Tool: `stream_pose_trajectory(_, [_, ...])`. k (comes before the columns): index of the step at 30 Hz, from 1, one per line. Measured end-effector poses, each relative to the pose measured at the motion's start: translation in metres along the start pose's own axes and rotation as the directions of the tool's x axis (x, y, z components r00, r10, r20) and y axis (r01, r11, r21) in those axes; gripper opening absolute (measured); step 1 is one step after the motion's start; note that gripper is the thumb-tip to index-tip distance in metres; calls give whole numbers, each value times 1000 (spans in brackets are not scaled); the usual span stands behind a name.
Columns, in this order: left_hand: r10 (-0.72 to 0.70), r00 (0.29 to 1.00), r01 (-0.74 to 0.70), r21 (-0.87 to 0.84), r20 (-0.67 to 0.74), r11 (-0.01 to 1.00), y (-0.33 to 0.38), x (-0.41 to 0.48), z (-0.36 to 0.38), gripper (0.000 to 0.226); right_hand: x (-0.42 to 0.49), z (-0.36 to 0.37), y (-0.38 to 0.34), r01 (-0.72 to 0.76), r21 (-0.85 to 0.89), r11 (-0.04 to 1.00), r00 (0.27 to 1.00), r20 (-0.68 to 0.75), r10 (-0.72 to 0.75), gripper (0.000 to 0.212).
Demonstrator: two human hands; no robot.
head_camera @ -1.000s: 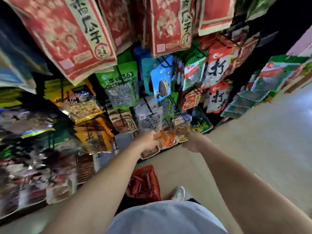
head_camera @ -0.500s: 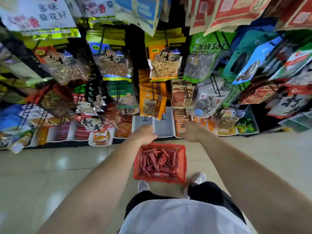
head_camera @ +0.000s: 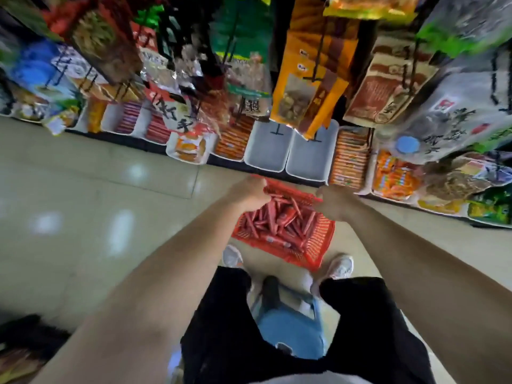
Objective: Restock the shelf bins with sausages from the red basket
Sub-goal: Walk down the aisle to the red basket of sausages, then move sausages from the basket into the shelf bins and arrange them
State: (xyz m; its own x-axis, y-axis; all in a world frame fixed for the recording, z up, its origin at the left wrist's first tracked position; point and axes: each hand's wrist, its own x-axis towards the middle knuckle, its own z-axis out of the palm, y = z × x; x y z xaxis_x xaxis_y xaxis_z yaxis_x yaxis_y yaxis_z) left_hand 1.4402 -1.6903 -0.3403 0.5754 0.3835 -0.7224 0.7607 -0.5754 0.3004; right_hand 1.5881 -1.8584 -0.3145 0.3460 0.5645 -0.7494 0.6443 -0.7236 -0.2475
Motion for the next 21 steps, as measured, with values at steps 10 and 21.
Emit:
stream_pose_trajectory(10, [8, 1000, -10, 61, 25, 998, -72, 211, 235, 37, 245, 239, 122, -43, 76, 996, 999, 2, 43, 48])
stream_pose_trajectory(21, [20, 995, -20, 2, -93, 1000, -113, 179, 361, 42, 218, 373, 151, -95, 204, 974, 992, -59, 109, 50])
